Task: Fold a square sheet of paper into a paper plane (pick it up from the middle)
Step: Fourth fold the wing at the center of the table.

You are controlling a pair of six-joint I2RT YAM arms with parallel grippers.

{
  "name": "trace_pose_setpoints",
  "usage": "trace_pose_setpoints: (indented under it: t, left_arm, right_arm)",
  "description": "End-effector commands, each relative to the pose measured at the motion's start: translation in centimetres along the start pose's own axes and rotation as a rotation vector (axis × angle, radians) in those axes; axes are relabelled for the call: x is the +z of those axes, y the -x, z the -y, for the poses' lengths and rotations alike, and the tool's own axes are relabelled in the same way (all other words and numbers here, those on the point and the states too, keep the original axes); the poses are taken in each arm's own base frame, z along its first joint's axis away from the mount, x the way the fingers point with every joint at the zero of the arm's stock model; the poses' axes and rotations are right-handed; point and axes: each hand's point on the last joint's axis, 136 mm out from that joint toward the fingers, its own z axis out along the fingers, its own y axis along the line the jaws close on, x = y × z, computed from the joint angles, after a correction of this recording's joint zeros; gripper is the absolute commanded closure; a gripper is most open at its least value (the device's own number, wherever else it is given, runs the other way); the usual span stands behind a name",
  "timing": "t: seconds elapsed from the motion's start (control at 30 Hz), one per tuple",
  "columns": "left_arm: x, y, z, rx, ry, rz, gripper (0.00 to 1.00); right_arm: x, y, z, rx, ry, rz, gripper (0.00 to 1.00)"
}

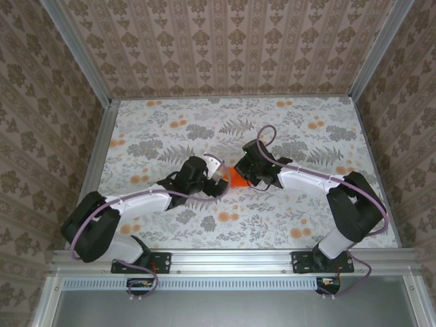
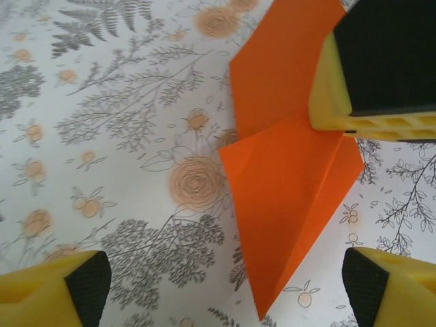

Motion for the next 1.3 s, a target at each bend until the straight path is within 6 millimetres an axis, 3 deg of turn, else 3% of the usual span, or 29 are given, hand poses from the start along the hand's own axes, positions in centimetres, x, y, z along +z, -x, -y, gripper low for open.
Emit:
trace_pose_setpoints:
  t: [0.0,0.13,0.33,0.7,0.87,0.93,1.07,1.27]
  left_arm:
    - [1.2,0.9,1.9,0.154,-0.098,0.057,0.15]
    - [2.2,1.1,3.2,0.222,-0.163,0.098,0.19]
    - [3.9,0.6,3.2,0.268,-0.159,0.109,0.27]
    - [4.9,0.6,3.3,0.256,-0.155,0.144,0.64]
    - [5.1,0.2,3.5,0.242,-0.175,0.135,0.69]
    - [5.1,0.2,3.6,0.232,-0.177,0.135,0.76]
    - [5.3,-0.4,3.5,0.201,-0.184,0.123,0.85]
    - [5.6,-2.1,3.8,0.097,-0.210,0.095,0.88]
  right_arm:
    - [0.8,-0.6,0.7,0.047,-0.003,-0.046,1.00]
    - [0.8,-0.7,0.9,0.063,-0.004,-0.065,1.00]
    - [0.7,-0.8,1.3,0.093,-0.002,-0.085,1.00]
    - [0.6,-1.2,1.5,0.129,0.003,-0.111,0.99]
    - [0.7,-1.3,1.3,0.142,0.013,-0.119,0.98]
    - [0.7,-1.3,1.3,0.145,0.014,-0.121,0.96]
    - [0.6,-0.7,1.8,0.137,0.012,-0.117,0.86]
    - [-1.8,1.8,0.6,-0.024,0.113,-0.059,0.53]
